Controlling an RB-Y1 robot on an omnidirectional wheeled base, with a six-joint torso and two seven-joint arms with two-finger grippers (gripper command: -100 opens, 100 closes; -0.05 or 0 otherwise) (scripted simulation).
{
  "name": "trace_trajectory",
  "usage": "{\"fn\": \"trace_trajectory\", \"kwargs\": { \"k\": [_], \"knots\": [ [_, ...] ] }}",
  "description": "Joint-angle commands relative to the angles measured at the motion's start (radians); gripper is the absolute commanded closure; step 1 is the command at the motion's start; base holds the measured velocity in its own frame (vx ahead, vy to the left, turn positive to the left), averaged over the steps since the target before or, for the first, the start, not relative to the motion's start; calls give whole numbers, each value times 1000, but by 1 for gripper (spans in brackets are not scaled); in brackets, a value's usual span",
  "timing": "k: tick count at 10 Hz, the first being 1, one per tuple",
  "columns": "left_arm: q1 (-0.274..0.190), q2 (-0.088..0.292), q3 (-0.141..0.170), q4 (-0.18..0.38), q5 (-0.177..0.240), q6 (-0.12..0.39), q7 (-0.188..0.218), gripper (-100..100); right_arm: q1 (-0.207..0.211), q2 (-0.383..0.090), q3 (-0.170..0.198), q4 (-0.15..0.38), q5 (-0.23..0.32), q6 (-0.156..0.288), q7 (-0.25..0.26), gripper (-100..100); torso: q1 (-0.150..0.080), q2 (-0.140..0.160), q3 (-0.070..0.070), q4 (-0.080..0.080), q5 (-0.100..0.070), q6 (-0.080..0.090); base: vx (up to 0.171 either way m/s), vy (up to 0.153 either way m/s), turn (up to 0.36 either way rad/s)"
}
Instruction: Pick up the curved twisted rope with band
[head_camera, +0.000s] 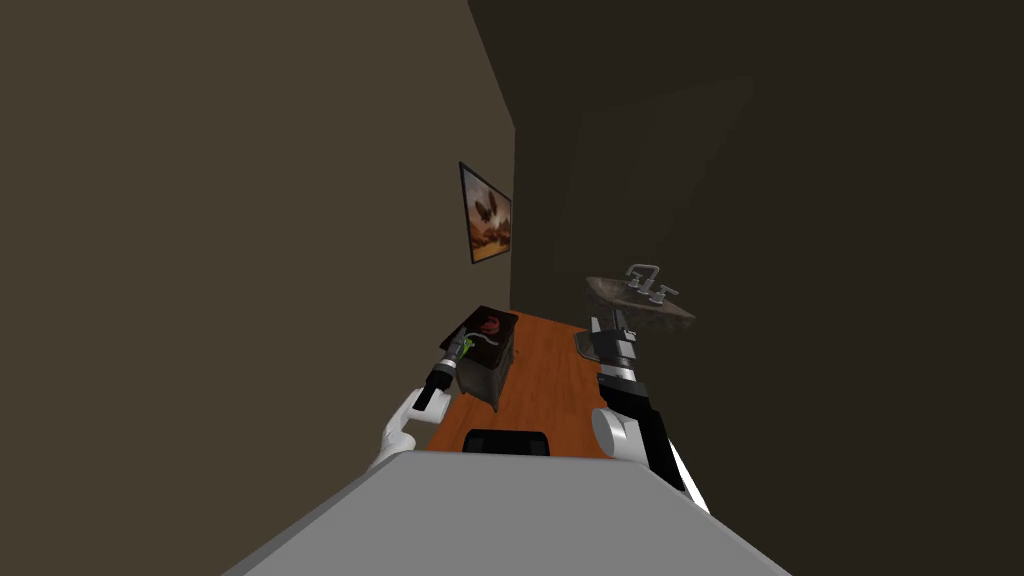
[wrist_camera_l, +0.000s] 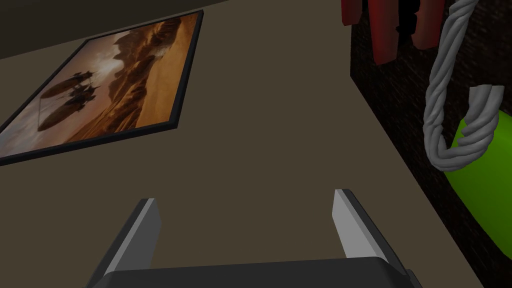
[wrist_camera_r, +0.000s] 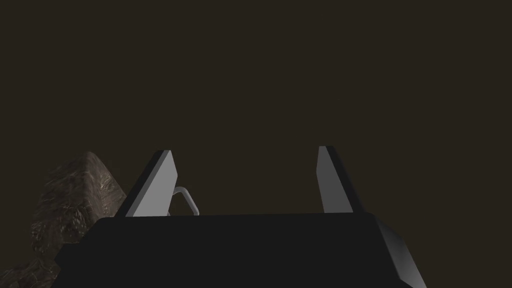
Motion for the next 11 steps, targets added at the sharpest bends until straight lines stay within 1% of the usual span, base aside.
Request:
{"fn": "trace_trajectory", "kwargs": {
  "k": [1,3,4,5,6,7,9,10,11],
  "knots": [
    [-13,-6,-3,38,0,2,-4,-100,0,0,0,0,0,0,0,0,0,0,0,0,0,0,8,32,-12],
    [-34,-13,-20,104,4,13,-5,-100,0,0,0,0,0,0,0,0,0,0,0,0,0,0,19,45,-32],
    [-34,-13,-20,120,4,13,-5,-100,0,0,0,0,0,0,0,0,1,-1,0,0,0,0,24,42,-14],
    [-34,-13,-20,120,4,13,-5,-100,0,0,0,0,0,0,0,0,0,-1,0,0,0,0,8,15,5],
    [-43,-17,-29,150,6,17,-5,-100,0,0,0,0,0,0,0,0,-1,0,0,0,0,0,9,18,-22],
    [-43,-17,-29,158,6,17,-5,-100,0,0,0,0,0,0,0,0,-2,0,0,0,0,0,12,21,-15],
    [-58,-23,-45,226,12,23,-3,-100,0,0,0,0,0,0,0,0,-1,-1,0,0,0,0,26,37,-34],
    [-58,-23,-45,226,12,23,-3,-100,0,0,0,0,0,0,0,0,0,-1,-1,0,0,0,25,38,-16],
    [-64,-26,-52,256,14,26,-2,-100,0,0,0,0,0,0,0,0,0,-1,-1,0,0,0,25,29,-23]
  ]
}}
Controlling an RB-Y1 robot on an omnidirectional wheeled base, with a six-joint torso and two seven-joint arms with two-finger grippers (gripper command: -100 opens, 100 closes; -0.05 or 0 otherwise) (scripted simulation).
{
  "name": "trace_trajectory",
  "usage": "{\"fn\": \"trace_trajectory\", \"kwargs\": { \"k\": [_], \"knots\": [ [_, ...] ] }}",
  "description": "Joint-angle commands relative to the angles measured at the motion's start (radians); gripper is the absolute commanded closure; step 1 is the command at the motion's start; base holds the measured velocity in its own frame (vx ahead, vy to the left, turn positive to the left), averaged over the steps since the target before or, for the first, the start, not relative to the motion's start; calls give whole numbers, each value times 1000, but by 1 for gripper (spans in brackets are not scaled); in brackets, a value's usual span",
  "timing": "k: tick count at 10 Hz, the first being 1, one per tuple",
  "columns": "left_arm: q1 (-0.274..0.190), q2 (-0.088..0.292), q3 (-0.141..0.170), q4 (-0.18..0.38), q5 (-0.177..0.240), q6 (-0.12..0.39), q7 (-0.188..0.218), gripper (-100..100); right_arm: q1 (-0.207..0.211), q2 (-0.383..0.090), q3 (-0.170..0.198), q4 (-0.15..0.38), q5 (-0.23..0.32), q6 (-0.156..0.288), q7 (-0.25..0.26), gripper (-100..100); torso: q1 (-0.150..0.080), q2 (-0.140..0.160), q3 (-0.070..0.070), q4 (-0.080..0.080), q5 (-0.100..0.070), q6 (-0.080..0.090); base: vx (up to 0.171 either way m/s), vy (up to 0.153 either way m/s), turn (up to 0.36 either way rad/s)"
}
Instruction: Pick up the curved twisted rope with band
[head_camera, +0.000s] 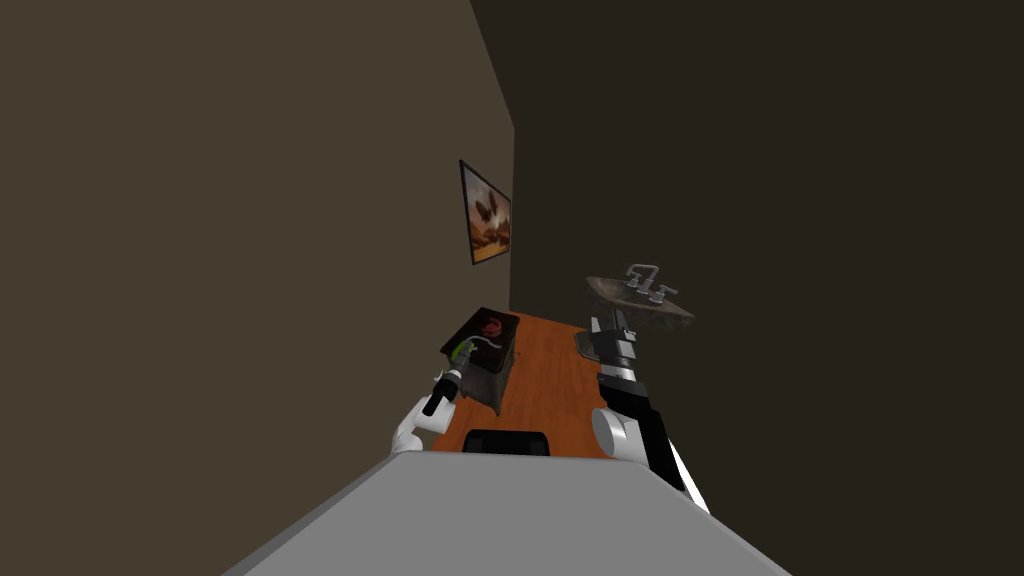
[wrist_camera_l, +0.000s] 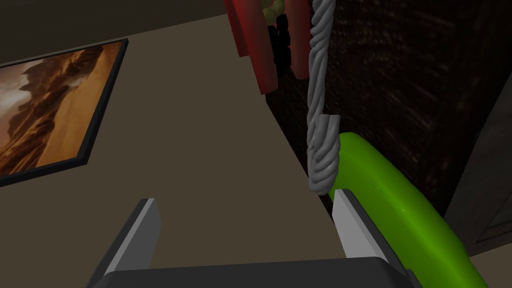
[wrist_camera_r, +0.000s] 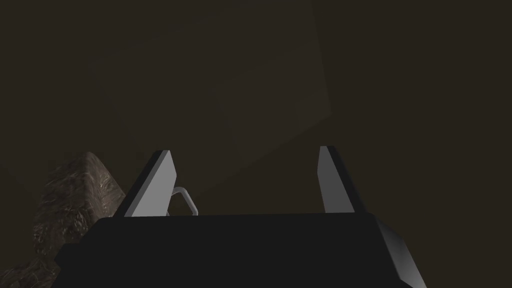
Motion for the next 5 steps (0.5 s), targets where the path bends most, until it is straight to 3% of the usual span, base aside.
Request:
{"fn": "trace_trajectory", "kwargs": {
  "k": [1,5],
  "knots": [
    [-16,-12,-9,50,2,1,-3,-100,0,0,0,0,0,0,0,0,0,0,0,0,0,0,32,27,-39],
    [-33,-14,-36,148,15,4,4,-100,0,0,0,0,0,0,0,0,0,-2,-1,0,0,0,58,36,-43]
  ]
}}
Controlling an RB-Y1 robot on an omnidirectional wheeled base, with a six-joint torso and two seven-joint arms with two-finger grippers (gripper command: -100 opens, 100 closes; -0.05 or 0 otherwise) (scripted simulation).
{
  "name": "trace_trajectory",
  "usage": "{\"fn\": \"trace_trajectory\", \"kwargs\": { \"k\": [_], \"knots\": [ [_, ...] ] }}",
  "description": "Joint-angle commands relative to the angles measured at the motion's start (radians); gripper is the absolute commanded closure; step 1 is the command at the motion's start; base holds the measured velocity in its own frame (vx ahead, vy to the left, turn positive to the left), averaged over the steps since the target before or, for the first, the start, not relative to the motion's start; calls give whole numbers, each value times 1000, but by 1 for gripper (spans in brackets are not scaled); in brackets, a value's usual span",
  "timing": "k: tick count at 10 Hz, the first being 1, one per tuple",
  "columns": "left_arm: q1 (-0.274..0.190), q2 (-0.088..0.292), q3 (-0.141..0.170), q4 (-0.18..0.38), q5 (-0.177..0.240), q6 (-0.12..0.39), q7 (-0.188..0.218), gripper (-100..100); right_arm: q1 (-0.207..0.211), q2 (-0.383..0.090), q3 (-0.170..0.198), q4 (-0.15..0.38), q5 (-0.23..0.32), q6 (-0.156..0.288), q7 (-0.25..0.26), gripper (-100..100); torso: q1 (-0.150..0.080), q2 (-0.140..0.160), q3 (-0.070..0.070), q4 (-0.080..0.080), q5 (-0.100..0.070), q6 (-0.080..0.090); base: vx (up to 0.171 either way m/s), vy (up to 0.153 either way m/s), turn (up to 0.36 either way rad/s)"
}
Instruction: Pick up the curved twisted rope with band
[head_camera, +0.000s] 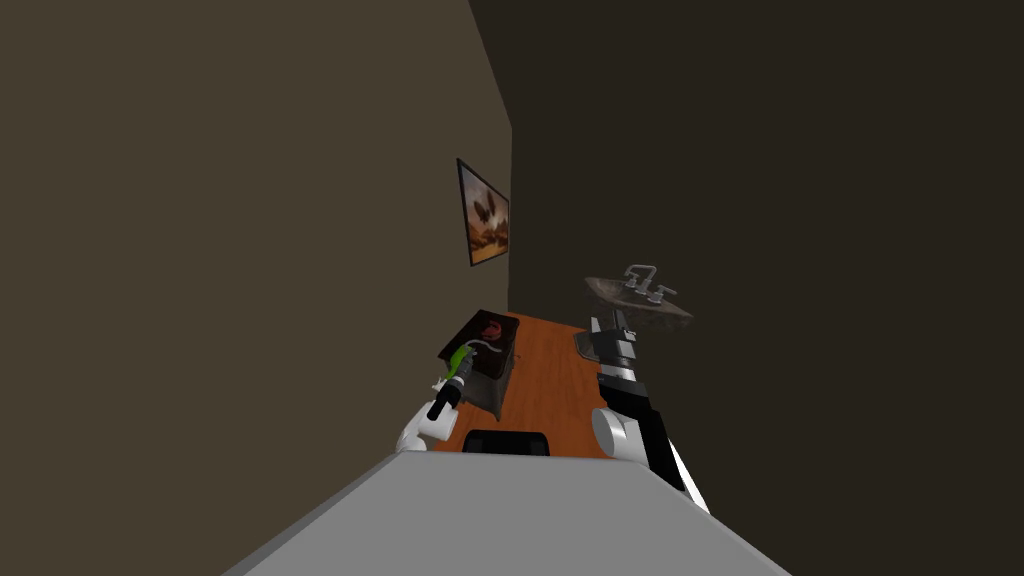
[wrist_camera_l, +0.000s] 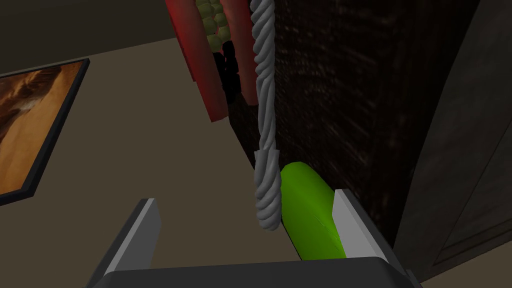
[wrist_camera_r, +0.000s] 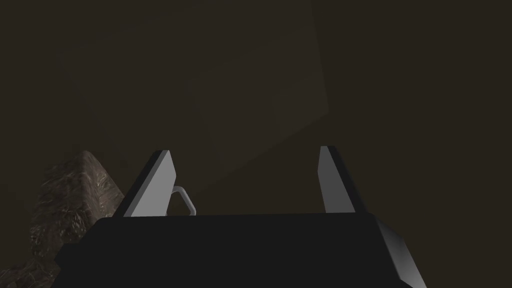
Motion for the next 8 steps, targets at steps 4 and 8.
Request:
{"fn": "trace_trajectory", "kwargs": {
  "k": [4,8],
  "knots": [
    [-10,43,4,83,13,-55,44,-100,0,0,0,0,0,0,0,0,-2,3,2,1,-1,0,35,-14,-79],
    [-8,84,17,145,21,-105,84,-100,0,0,0,0,0,0,0,0,-6,3,1,-1,0,1,2,-73,-106]
  ]
}}
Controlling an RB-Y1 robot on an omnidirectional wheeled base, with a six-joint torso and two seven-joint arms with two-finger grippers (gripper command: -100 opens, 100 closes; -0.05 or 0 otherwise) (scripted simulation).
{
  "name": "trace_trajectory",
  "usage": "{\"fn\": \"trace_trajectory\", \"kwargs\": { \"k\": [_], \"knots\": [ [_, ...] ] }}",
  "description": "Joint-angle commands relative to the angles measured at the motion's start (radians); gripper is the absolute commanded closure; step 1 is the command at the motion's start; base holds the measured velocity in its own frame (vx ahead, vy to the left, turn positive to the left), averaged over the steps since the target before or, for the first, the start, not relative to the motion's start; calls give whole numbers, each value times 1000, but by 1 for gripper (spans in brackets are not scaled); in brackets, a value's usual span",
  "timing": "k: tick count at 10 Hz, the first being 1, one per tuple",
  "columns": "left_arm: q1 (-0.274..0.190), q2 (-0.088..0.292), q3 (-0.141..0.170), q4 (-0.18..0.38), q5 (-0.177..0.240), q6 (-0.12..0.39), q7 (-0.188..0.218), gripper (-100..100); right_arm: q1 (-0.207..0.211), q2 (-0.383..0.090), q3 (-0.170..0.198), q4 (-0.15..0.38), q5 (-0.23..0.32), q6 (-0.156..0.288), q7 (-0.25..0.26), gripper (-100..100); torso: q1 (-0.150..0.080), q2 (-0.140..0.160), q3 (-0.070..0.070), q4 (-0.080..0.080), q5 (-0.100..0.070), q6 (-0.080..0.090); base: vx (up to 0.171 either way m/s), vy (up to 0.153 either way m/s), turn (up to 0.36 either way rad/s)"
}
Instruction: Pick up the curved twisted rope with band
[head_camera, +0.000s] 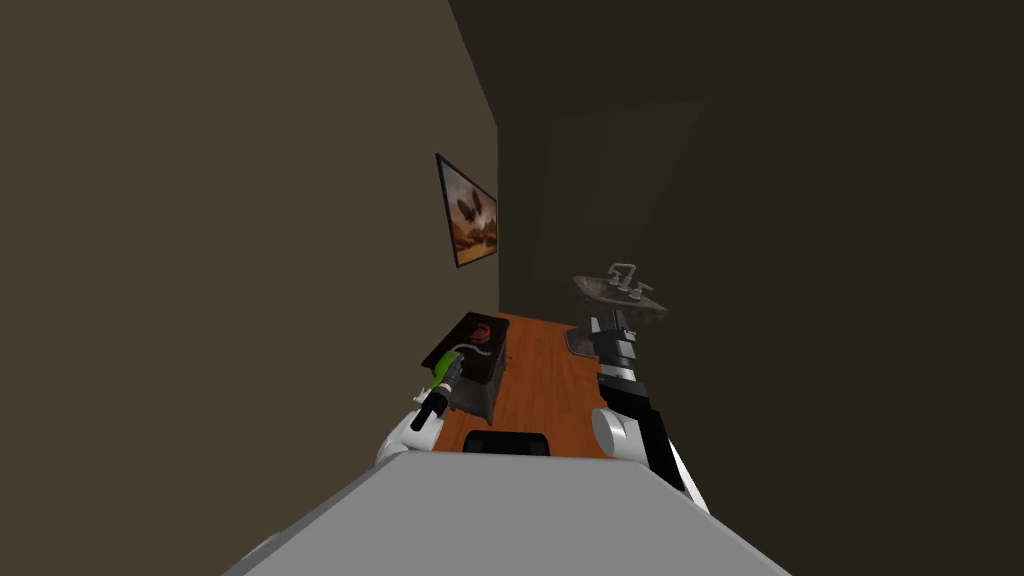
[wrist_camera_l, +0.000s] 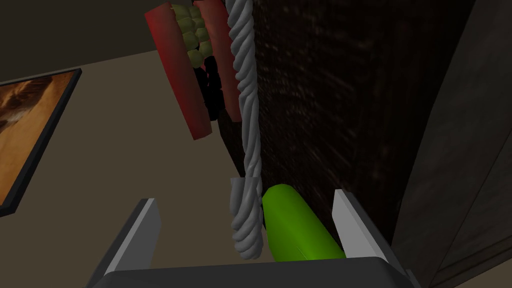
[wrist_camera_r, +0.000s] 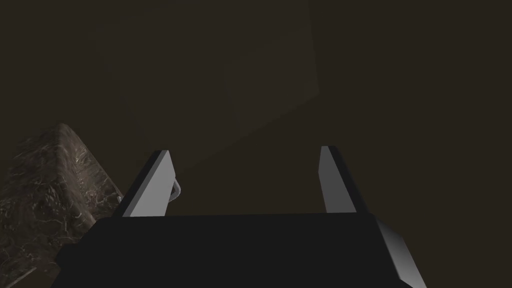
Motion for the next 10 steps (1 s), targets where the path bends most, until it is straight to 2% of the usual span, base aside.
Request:
{"fn": "trace_trajectory", "kwargs": {
  "k": [1,2,4,5,6,8,9,10],
  "knots": [
    [-2,45,12,50,9,-50,48,-100,0,0,0,0,0,0,0,0,0,0,0,0,0,0,8,-110,-232],
    [-2,45,12,78,9,-51,48,-100,0,0,0,0,0,0,0,0,0,-3,-2,-1,1,1,4,-84,-102],
    [-2,45,12,78,9,-51,48,-100,0,0,0,0,0,0,0,0,4,-5,-4,-4,4,1,1,-15,8],
    [-1,86,25,115,18,-96,89,-100,0,0,0,0,0,0,0,0,7,-5,-5,-5,5,0,14,-61,-243],
    [-1,86,25,95,18,-94,89,-100,0,0,0,0,0,0,0,0,5,-6,-6,-5,4,1,7,-74,-110],
    [-1,86,25,135,18,-101,89,-100,0,0,0,0,0,0,0,0,5,-6,-6,-5,4,0,0,-25,16],
    [0,127,37,171,26,-149,129,-100,0,0,0,0,0,0,0,0,7,-6,-6,-6,5,0,10,-62,-251],
    [0,127,37,181,26,-151,129,-100,0,0,0,0,0,0,0,0,7,-8,-7,-6,5,1,5,-70,-125]
  ]
}}
